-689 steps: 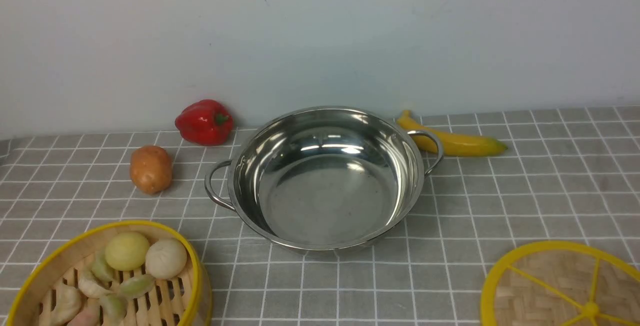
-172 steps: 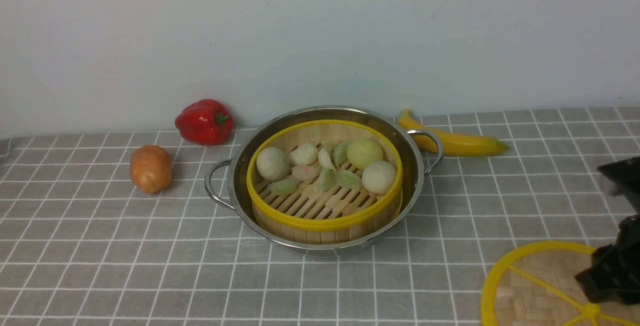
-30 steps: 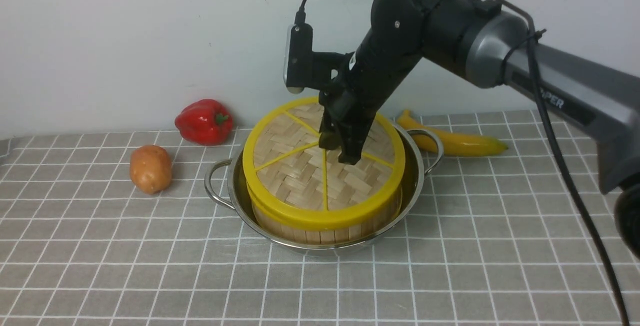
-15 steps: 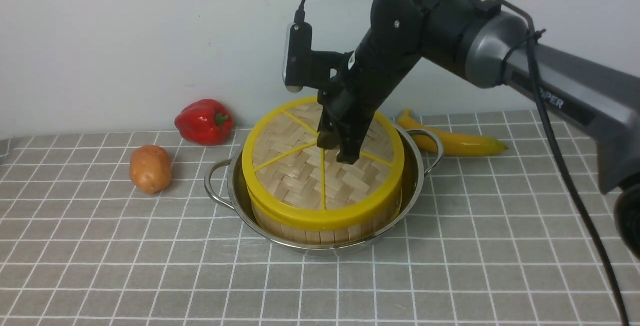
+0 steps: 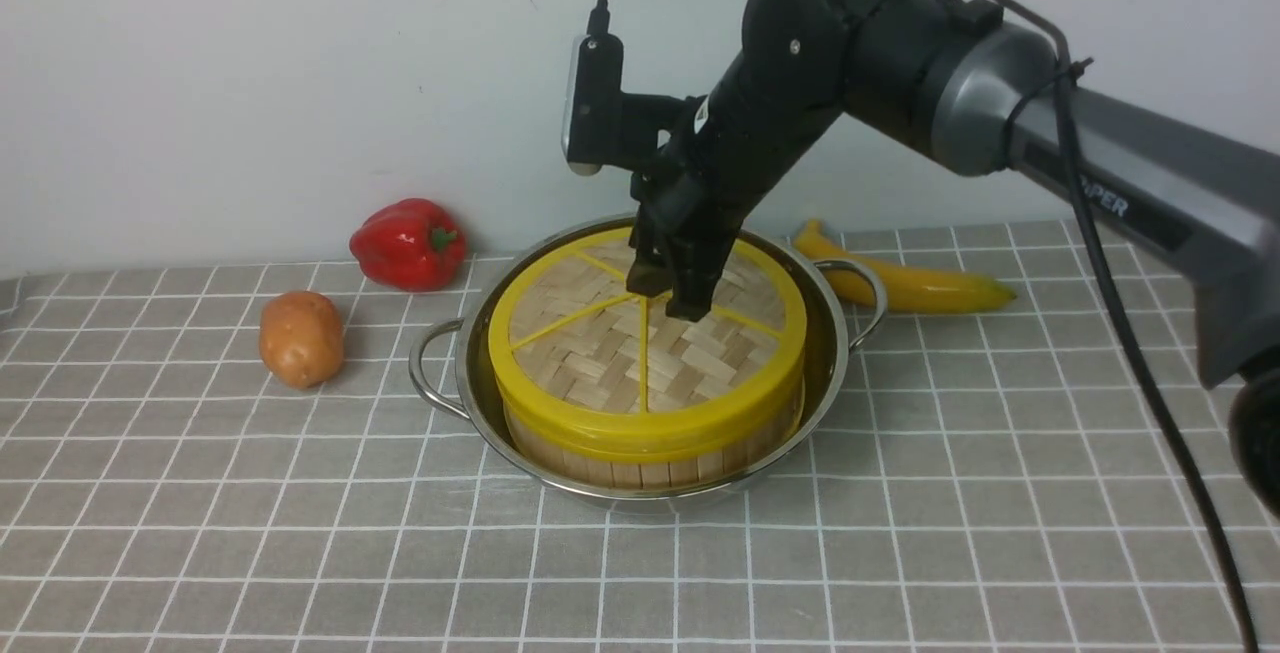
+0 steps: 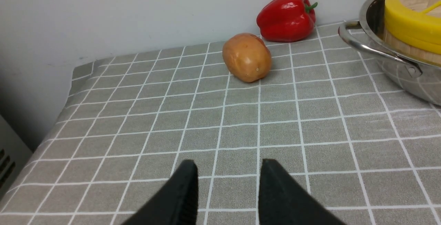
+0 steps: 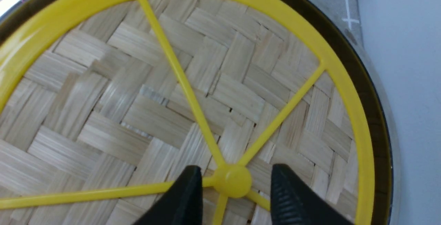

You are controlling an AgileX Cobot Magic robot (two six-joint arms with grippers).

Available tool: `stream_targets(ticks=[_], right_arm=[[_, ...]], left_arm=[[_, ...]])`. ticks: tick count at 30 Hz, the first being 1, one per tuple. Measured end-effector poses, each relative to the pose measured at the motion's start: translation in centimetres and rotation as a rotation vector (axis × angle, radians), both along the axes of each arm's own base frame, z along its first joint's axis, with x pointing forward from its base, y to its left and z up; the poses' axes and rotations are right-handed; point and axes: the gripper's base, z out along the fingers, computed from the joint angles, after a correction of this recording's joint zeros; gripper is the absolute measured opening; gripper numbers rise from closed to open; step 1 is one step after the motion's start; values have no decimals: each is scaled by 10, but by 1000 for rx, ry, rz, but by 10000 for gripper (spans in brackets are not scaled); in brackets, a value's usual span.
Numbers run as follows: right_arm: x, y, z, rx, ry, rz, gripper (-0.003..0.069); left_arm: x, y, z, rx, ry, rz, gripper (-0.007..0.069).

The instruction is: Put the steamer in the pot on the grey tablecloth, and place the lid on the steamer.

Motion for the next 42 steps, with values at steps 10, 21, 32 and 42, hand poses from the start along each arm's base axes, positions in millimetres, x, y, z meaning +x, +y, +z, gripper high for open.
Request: stream_targets(ticks=[10,21,32,42], right_arm=[[5,2,42,85,-91,-57,338],[-3,-19,139,240,-228,-322,57],[-36,-46,208,453,-241,-527,-15],[-41,-46,213,558,-148,-606,-2]], left_arm=[[0,0,0,0,0,0,243],[0,0,0,0,0,0,243],[0,0,0,0,0,0,243],[0,0,0,0,0,0,243]])
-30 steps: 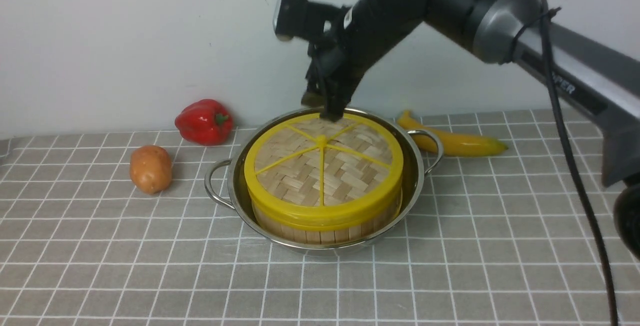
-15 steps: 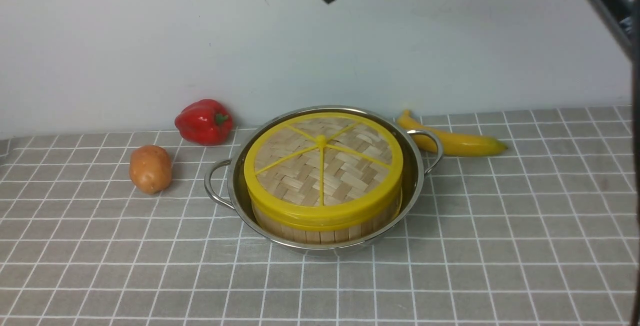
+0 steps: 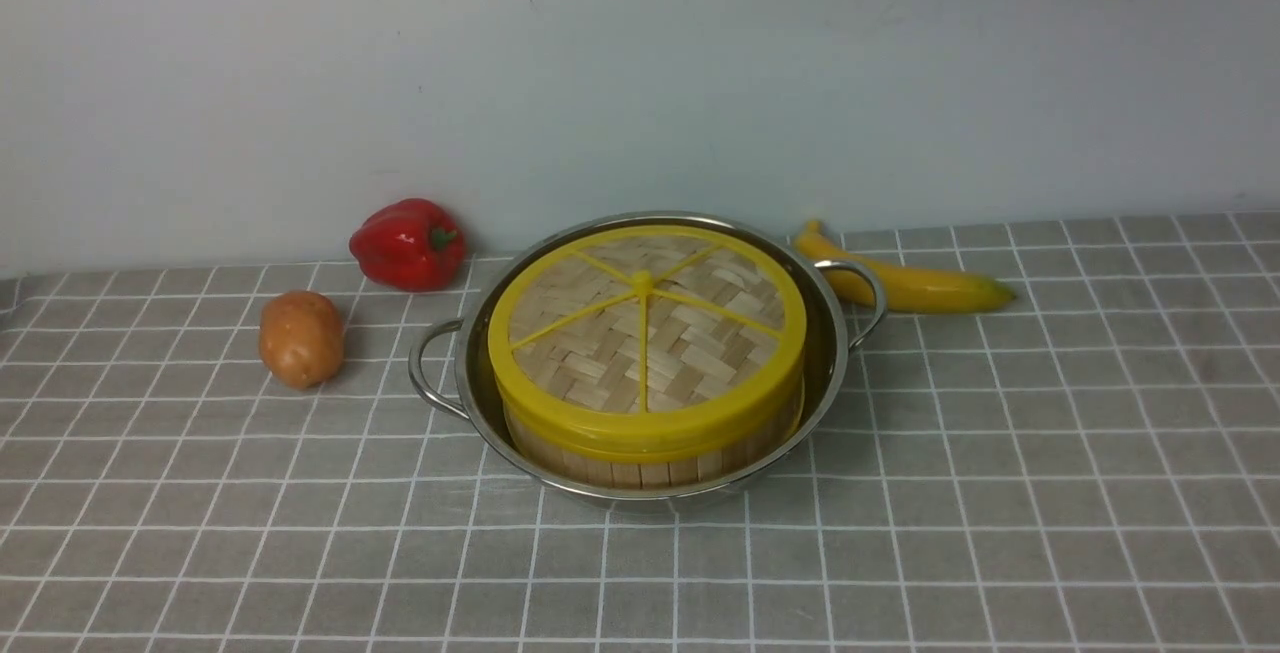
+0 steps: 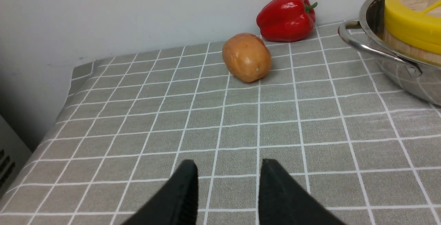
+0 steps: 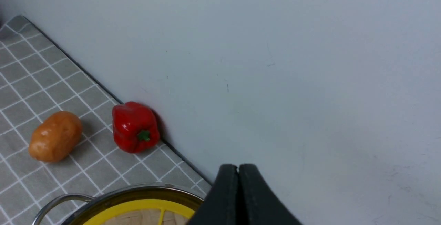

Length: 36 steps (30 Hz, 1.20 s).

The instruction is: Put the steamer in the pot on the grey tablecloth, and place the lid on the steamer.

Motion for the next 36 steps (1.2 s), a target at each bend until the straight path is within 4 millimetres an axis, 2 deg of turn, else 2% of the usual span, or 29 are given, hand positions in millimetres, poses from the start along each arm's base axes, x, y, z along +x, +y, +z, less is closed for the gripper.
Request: stream_targets(ticks=[5,9,10,12,13,14,15,16,19,20,22,23,24,27,28,29,30,34,36], right_arm=[[1,-1,-1,37,29,-22,5],[1,-11,-7,17,84,-59,12],[0,-16,-10,4,103,-72,15],[-8,-41,-24,-49,194,-129,23],[-12,-47,-20,-49,192,-139,24],[-24,-71,-37,-92,262,-186,29],[-27,-74,-32,-84,250,-190,29],[-34,-85,-43,-91,269,-210,31],[-72,-135,-57,-27,201,-305,40],[-91,-153,-58,17,156,-347,43],[-114,-177,-65,68,91,-408,49],[-117,-179,-72,62,97,-415,50],[-136,-193,-75,97,47,-454,55],[-177,-216,-95,162,-77,-519,69],[-179,-217,-92,170,-97,-521,69],[-197,-224,-104,188,-143,-544,76],[-211,-229,-108,211,-202,-560,83],[-245,-239,-137,255,-337,-603,104],[-260,-242,-159,281,-389,-623,118]], left_arm=[[0,0,0,0,0,0,243],[0,0,0,0,0,0,243],[0,0,0,0,0,0,243],[0,0,0,0,0,0,243],[0,0,0,0,0,0,243],[0,0,0,0,0,0,243],[0,0,0,0,0,0,243],[0,0,0,0,0,0,243],[0,0,0,0,0,0,243],[0,0,0,0,0,0,243],[0,0,0,0,0,0,243],[0,0,0,0,0,0,243],[0,0,0,0,0,0,243],[0,0,0,0,0,0,243],[0,0,0,0,0,0,243],[0,0,0,0,0,0,243],[0,0,0,0,0,0,243],[0,0,0,0,0,0,243],[0,0,0,0,0,0,243]])
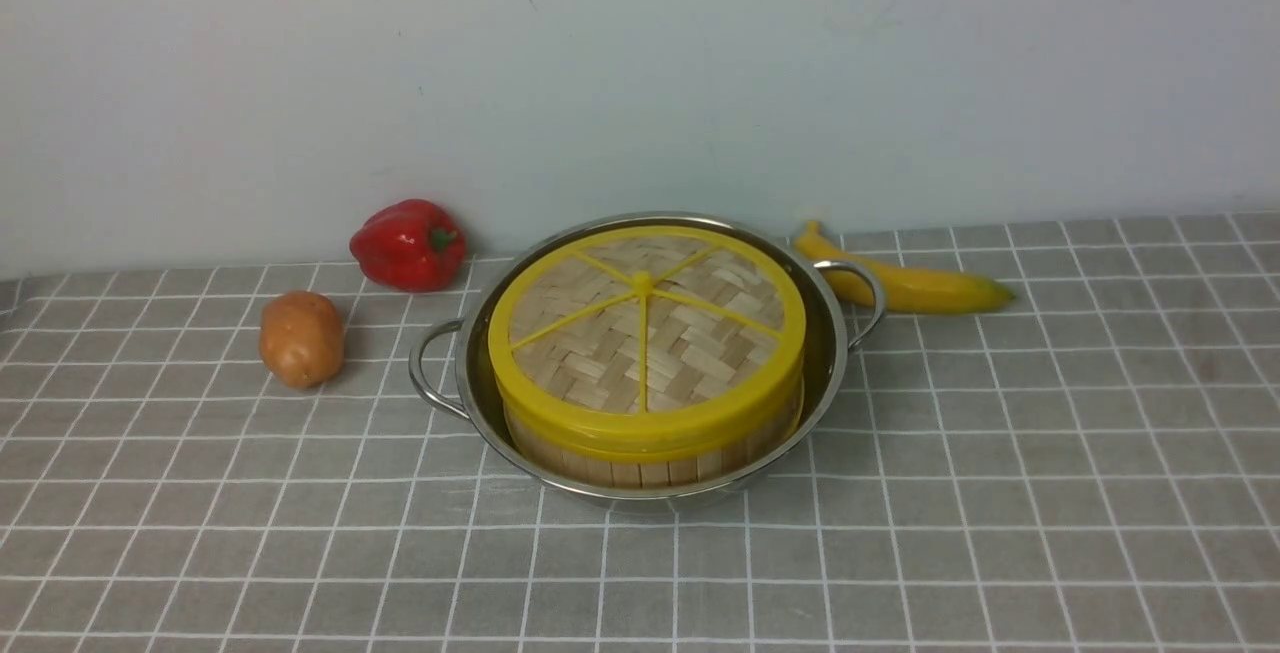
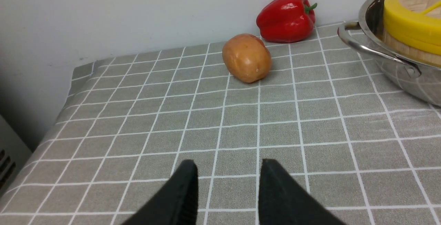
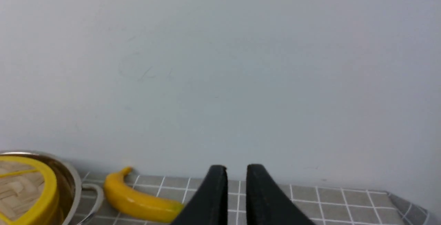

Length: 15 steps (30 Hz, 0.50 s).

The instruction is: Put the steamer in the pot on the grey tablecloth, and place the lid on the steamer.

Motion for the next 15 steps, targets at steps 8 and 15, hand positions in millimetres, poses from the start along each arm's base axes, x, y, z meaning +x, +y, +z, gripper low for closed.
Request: stream_targets(ticks=[8,15], right_arm=[[-41,-1,-79,10,-103,-14,163],[-53,-1,-95,13,-143,-14,188]], left_arm=[[0,0,0,0,0,0,243],[0,0,0,0,0,0,243]])
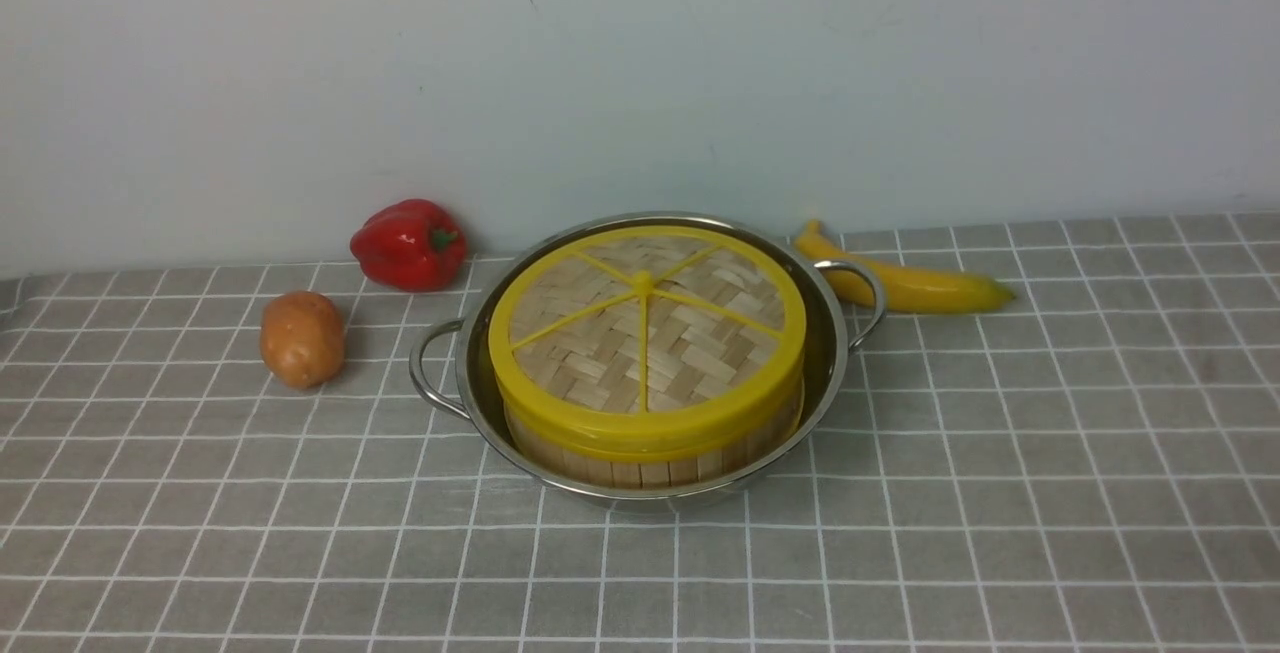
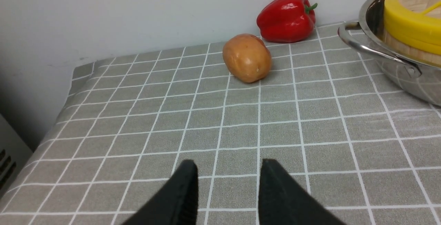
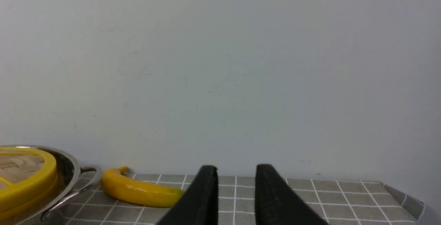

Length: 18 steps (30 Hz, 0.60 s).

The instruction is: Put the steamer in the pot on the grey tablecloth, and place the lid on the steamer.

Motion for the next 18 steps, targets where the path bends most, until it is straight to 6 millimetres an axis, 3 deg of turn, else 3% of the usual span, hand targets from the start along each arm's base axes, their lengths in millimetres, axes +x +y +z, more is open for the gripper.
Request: stream_targets(ticks=[11,18], right_arm=[[-4,-1,-24,39,248,-8,218],[-4,-1,-25,50,264,-8,236]], left_arm=[[0,0,0,0,-1,0,243],[0,0,0,0,-1,0,243]])
